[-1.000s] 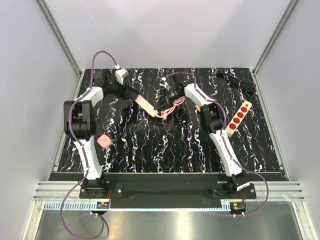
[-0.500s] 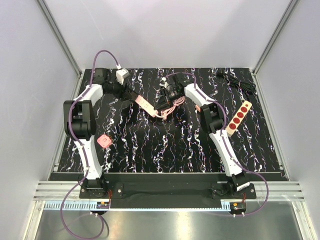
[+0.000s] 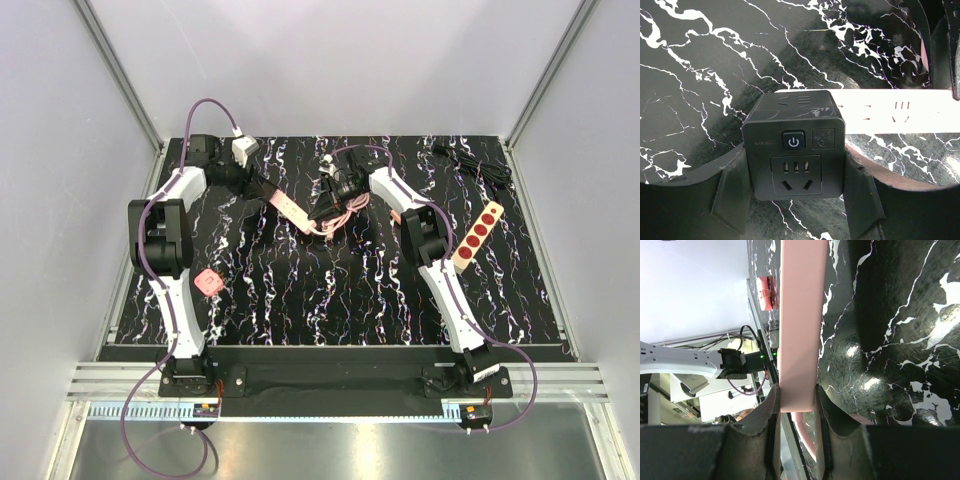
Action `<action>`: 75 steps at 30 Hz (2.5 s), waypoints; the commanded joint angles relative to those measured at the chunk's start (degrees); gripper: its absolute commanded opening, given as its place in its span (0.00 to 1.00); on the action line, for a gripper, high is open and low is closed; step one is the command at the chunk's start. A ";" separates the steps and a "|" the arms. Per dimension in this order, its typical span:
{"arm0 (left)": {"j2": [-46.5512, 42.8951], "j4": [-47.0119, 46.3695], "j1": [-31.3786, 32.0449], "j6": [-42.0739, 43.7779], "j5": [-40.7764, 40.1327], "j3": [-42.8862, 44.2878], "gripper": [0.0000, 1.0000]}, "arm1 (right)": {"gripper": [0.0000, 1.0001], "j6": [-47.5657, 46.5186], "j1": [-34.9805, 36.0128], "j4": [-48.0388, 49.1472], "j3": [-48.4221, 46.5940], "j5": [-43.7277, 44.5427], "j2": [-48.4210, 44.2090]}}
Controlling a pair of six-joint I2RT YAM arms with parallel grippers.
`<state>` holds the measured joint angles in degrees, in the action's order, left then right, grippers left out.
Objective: Insert the plug
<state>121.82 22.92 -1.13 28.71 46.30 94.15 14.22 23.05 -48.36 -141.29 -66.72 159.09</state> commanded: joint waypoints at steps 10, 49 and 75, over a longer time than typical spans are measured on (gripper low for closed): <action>1.31 2.30 0.60 3.45 3.61 2.88 0.00 | 0.00 -3.32 -1.43 1.51 1.29 3.35 3.69; 19.86 27.44 8.85 15.06 -12.37 31.01 0.00 | 0.00 -3.67 -1.60 0.55 -0.21 5.02 3.69; 12.57 24.37 12.38 15.86 -20.11 31.98 0.84 | 0.00 -5.34 -1.60 0.28 0.31 2.39 2.63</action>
<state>139.50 50.30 9.96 46.04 29.02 128.03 13.39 22.33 -49.80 -141.62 -65.76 159.30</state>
